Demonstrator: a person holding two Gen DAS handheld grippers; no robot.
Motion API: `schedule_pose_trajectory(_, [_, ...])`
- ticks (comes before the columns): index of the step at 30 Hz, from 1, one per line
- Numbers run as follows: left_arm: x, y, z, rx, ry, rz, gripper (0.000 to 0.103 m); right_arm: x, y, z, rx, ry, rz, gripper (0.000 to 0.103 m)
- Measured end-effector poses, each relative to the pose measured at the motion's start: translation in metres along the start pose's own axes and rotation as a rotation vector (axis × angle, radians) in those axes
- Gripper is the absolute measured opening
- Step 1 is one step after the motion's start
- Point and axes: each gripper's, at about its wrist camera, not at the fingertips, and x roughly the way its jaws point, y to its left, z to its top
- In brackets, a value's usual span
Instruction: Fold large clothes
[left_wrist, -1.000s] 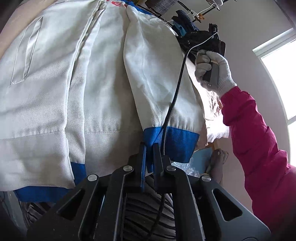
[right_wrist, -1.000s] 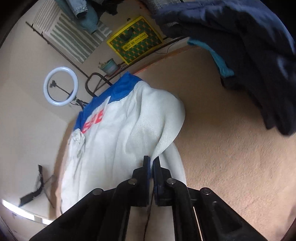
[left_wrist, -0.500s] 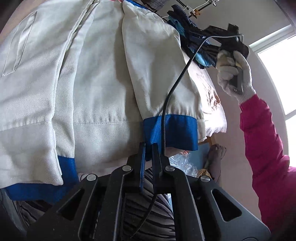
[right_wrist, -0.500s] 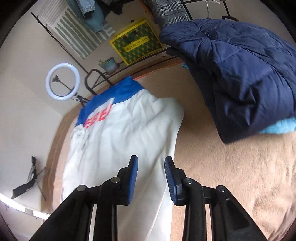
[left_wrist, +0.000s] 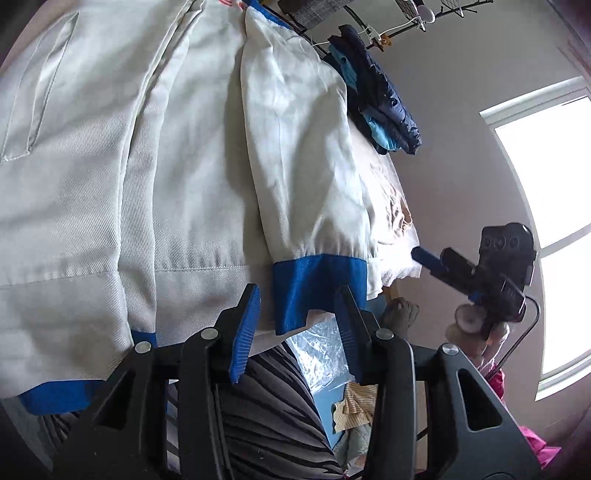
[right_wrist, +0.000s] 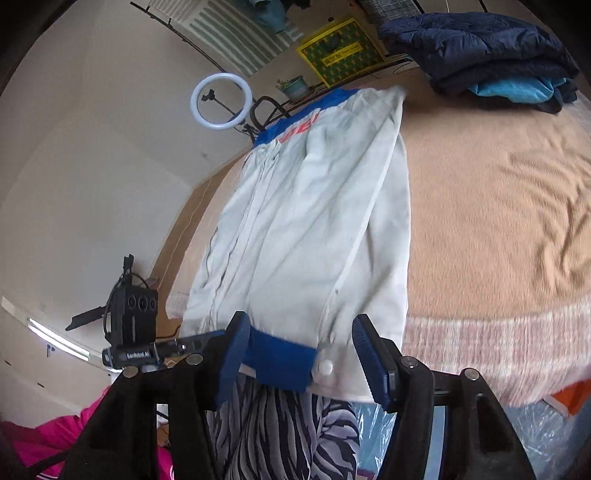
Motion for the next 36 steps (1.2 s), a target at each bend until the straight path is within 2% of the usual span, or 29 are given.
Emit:
schedule_pose_trajectory(5, [0.005,0.015,-0.006,-0.078,-0.004,-0.06,0.041,0.028,-0.01,-0.029,0.077,0.032,0.008,0.062])
schedule_pose_trajectory(8, [0.008,0.013,-0.009,-0.076,0.001,-0.078,0.041,0.047,-0.016,-0.033,0.111,0.049,0.004,0.061])
schedule_pose_trajectory(10, [0.012,0.012,-0.011,-0.075,0.01,-0.086,0.036,0.058,-0.013,-0.034,0.122,0.061,0.03,0.062])
schedule_pose_trajectory(12, [0.018,0.015,-0.012,-0.1,0.03,-0.094,0.016,0.062,-0.003,-0.033,0.072,0.058,-0.011,0.061])
schedule_pose_trajectory(13, [0.022,0.015,-0.012,-0.114,0.04,-0.096,0.011,0.062,-0.001,-0.033,0.056,0.058,-0.025,0.054])
schedule_pose_trajectory(14, [0.025,0.016,-0.012,-0.126,0.041,-0.106,0.007,0.062,-0.002,-0.032,0.057,0.065,-0.036,0.034])
schedule_pose_trajectory(15, [0.025,0.015,-0.013,-0.131,0.037,-0.119,0.006,0.062,-0.005,-0.03,0.072,0.071,-0.048,0.02])
schedule_pose_trajectory(16, [0.024,0.013,-0.014,-0.127,0.03,-0.129,0.005,0.059,-0.009,-0.028,0.09,0.071,-0.05,0.014])
schedule_pose_trajectory(17, [0.022,0.007,-0.015,-0.113,0.023,-0.135,0.004,0.055,-0.012,-0.027,0.103,0.062,-0.033,0.002])
schedule_pose_trajectory(18, [0.019,0.002,-0.015,-0.098,0.015,-0.137,0.004,0.049,-0.015,-0.025,0.111,0.051,-0.03,0.0])
schedule_pose_trajectory(23, [0.005,-0.02,-0.012,-0.038,-0.021,-0.141,0.003,0.007,-0.004,-0.013,0.067,-0.037,-0.037,0.0])
schedule_pose_trajectory(25, [0.003,-0.014,-0.012,-0.053,-0.017,-0.136,0.003,-0.001,0.0,-0.013,0.035,-0.05,-0.049,0.005])
schedule_pose_trajectory(26, [0.003,-0.011,-0.012,-0.059,-0.014,-0.134,0.003,0.002,-0.002,-0.014,0.048,-0.032,-0.044,0.018])
schedule_pose_trajectory(27, [0.004,-0.007,-0.012,-0.064,-0.012,-0.129,0.003,0.006,-0.007,-0.016,0.073,-0.011,-0.017,0.047])
schedule_pose_trajectory(28, [0.005,-0.004,-0.012,-0.072,-0.009,-0.123,0.003,0.011,-0.01,-0.018,0.099,-0.003,0.001,0.054])
schedule_pose_trajectory(32, [0.009,0.008,-0.016,-0.081,0.009,-0.079,0.003,0.036,-0.017,-0.025,0.152,0.01,0.043,0.055])
schedule_pose_trajectory(36, [0.014,0.015,-0.019,-0.086,0.029,-0.055,0.003,0.058,-0.025,-0.024,0.197,0.014,0.036,0.055])
